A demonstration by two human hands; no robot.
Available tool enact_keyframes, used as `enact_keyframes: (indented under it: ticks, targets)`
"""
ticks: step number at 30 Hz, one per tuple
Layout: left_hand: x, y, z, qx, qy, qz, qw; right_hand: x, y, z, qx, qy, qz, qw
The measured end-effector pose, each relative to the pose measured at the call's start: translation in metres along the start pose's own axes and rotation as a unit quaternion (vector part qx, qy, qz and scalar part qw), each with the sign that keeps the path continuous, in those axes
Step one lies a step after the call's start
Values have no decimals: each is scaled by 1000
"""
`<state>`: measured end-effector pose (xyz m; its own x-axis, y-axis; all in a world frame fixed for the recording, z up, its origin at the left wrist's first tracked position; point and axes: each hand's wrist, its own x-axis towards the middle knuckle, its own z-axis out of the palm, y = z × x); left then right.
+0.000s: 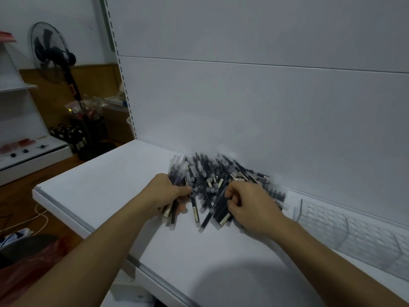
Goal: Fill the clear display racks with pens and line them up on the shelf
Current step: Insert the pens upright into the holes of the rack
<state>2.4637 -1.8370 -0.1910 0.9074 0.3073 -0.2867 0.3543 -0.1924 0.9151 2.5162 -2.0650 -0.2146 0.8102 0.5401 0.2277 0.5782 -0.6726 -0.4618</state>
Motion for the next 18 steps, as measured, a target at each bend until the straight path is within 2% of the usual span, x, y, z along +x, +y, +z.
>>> enact_keyframes:
  ticks: [4,8,12,18]
  targets:
    - [1,0,11,6,-1,-13,1000,-8,2,14,7,63,-15,998]
    - [2,-2,16,3,28,-19,999,-11,8,21,1,91,-28,995]
    - [-2,0,14,-24,40,-24,999,-12,12,25,4,101,-36,994]
    - [-8,-1,7,-108,14,-52,993,-17,19,25,29,107,-35,993]
